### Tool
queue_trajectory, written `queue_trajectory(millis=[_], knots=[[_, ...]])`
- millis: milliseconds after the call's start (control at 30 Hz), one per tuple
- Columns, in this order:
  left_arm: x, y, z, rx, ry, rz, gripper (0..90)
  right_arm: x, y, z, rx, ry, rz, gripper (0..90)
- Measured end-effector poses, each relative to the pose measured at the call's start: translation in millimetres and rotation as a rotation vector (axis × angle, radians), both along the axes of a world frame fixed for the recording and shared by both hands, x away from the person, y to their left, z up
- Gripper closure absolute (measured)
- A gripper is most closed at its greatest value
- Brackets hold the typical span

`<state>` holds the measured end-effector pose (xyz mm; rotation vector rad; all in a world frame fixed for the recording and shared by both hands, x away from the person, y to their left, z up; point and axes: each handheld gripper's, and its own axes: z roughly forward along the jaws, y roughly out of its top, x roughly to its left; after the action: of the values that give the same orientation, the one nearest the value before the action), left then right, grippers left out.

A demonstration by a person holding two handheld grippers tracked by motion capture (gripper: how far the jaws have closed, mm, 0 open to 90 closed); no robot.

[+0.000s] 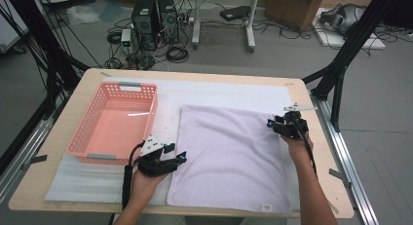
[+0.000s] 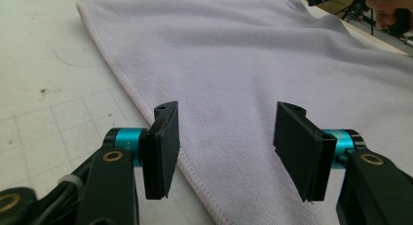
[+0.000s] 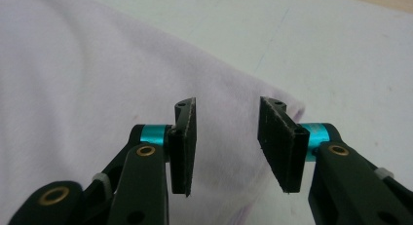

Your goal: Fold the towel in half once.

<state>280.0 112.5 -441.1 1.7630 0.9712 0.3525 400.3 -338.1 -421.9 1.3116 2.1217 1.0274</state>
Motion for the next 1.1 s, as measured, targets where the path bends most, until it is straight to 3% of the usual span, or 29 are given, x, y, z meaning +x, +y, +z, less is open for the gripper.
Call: queue_trajectory(millis=[100, 200, 267, 300, 367, 500, 667, 733, 833, 900, 967, 1033, 1100], knots=[[2.4, -0.5, -1.3, 0.002, 0.008, -0.003, 43.2, 13.9, 4.6, -3.8, -0.015, 0.016, 0.004, 63.0], [3.0, 0.9, -3.9, 0.004, 0.017, -0.004, 43.1, 26.0, 10.1, -12.4, -0.06, 0.02, -0.011, 74.9], [1.7, 1.1, -5.1, 0.01, 0.019, -0.007, 43.0, 33.3, 11.6, -20.8, -0.084, 0.051, -0.02, 77.4], [0.3, 1.4, -5.1, 0.008, 0.022, -0.002, 42.9, 35.3, 10.7, -22.4, -0.068, 0.032, -0.029, 78.3], [-2.2, 2.3, -4.2, 0.002, 0.02, -0.002, 42.9, 38.4, 11.2, -22.9, -0.095, 0.021, -0.052, 82.7], [-2.2, 2.9, -2.5, -0.014, 0.021, 0.003, 42.9, 45.1, 19.6, -24.7, -0.235, -0.041, -0.058, 87.9], [0.1, 1.3, -5.3, -0.007, 0.034, 0.005, 42.8, 65.9, 20.6, -25.7, -0.271, -0.051, -0.108, 88.1], [1.6, 0.9, -5.9, -0.002, 0.035, 0.006, 42.7, 71.1, 19.2, -24.8, -0.249, -0.042, -0.112, 87.0], [3.3, 1.3, -4.7, 0.002, 0.03, 0.007, 42.6, 68.4, 9.8, -16.7, -0.149, -0.035, -0.135, 77.7], [4.2, 0.8, -3.5, -0.006, 0.025, 0.008, 42.6, 60.8, 3.3, -6.4, -0.084, -0.072, -0.134, 77.6], [6.6, 1.0, -2.0, -0.015, 0.021, 0.007, 42.6, 55.9, 0.3, -0.4, -0.053, -0.057, -0.118, 83.2], [10.2, 1.2, -0.4, -0.02, 0.011, 0.015, 43.5, 55.4, 2.7, -5.0, -0.067, 0.007, -0.074, 86.3], [14.8, 1.6, 1.2, -0.036, 0.015, 0.026, 45.2, 56.4, 7.0, -16.5, -0.119, 0.056, -0.057, 87.7]])
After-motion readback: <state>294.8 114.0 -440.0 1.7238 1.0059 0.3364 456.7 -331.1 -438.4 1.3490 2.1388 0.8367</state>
